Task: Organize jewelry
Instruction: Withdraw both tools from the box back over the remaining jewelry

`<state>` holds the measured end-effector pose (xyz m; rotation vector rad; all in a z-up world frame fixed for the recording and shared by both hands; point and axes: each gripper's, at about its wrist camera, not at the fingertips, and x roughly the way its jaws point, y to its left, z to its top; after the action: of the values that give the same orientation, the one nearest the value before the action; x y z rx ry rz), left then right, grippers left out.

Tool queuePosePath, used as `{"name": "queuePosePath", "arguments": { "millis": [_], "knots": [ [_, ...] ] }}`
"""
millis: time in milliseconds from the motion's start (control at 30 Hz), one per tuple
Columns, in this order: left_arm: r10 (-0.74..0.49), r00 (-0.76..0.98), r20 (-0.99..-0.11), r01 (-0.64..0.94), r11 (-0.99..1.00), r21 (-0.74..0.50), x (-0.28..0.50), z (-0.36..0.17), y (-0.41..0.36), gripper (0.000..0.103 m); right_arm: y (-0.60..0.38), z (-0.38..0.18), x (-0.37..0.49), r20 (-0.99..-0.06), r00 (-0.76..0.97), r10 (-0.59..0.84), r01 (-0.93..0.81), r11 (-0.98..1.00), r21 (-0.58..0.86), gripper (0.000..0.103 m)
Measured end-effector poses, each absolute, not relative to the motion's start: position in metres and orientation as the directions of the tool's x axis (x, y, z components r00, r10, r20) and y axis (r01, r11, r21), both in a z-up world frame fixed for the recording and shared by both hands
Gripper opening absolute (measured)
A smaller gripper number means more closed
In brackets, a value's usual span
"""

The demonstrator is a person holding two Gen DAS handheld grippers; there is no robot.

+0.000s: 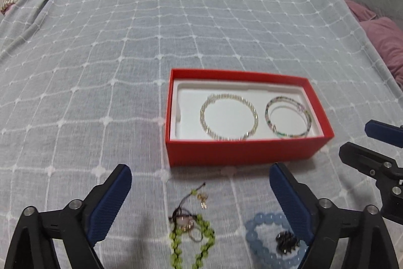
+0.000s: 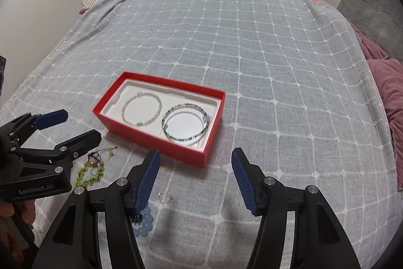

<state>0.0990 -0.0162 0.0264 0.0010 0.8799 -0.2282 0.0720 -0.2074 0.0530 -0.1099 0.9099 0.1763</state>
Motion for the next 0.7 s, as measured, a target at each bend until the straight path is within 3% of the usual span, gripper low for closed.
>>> {"name": "queuePosePath", "arguments": {
  "millis": [700],
  "knots": [
    [-0.118,0.541,-0.833,0.187,0.982,-0.018,0.055,-0.012,0.036,0.098,-0.204,-0.011,0.016,-0.882,0.45,0.141,-0.284,0.959,0.008,0.068]
  ]
}}
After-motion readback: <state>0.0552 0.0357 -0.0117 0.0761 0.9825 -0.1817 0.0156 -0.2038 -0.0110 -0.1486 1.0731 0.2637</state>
